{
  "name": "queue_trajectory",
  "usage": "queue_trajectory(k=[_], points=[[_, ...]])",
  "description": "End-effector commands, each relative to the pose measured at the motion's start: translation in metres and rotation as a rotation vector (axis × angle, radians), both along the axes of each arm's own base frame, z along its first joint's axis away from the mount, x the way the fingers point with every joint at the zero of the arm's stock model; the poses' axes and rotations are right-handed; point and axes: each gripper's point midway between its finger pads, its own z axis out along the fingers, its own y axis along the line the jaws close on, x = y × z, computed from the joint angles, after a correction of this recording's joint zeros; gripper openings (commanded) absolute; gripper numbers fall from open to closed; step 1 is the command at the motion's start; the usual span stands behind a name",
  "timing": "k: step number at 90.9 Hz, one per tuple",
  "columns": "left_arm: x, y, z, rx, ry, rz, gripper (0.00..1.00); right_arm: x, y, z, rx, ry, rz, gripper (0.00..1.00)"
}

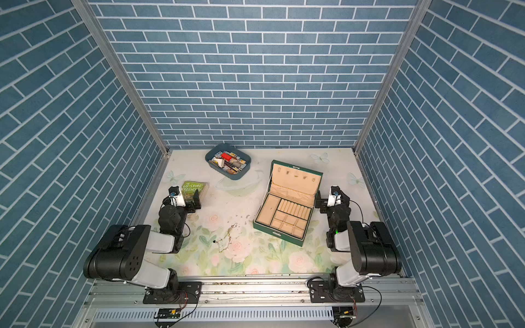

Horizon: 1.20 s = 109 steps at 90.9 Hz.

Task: Put jewelry chain into jewelry box
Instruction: Adjust the jewelry box at the center of the board.

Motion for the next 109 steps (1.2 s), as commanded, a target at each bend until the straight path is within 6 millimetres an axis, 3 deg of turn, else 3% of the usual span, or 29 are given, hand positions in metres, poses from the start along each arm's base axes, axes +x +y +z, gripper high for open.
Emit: queue_trajectory(k=[1,57,63,71,77,87,99,109], points=[[0.004,0.001,0.002,-0.001,-0.002,-0.004,1.00,0.003,0.003,0.003,-0.013,-0.006,0.015,1.00],[0.006,0.002,0.001,-0.006,0.009,0.004,1.00,0.003,0.003,0.003,-0.011,-0.005,0.015,1.00],[0.010,0.003,0.019,0.001,0.002,0.017,1.00,0.002,-0.007,0.007,-0.021,0.013,-0.061,1.00],[0.015,0.009,0.044,0.004,0.016,0.114,1.00,0.005,-0.011,0.033,-0.059,0.020,-0.119,1.00],[0.015,0.017,0.068,-0.083,-0.009,0.183,1.00,0.004,-0.013,0.039,-0.062,0.059,-0.148,1.00],[0.010,0.034,0.103,-0.373,-0.046,0.323,1.00,-0.008,-0.021,0.060,0.029,0.053,-0.244,1.00],[0.014,0.010,0.118,-0.532,0.091,0.241,0.99,-0.025,-0.036,0.074,0.389,0.083,-0.393,1.00],[0.011,-0.014,0.110,-0.718,0.160,0.148,1.00,-0.034,-0.014,0.080,0.542,0.109,-0.276,1.00]])
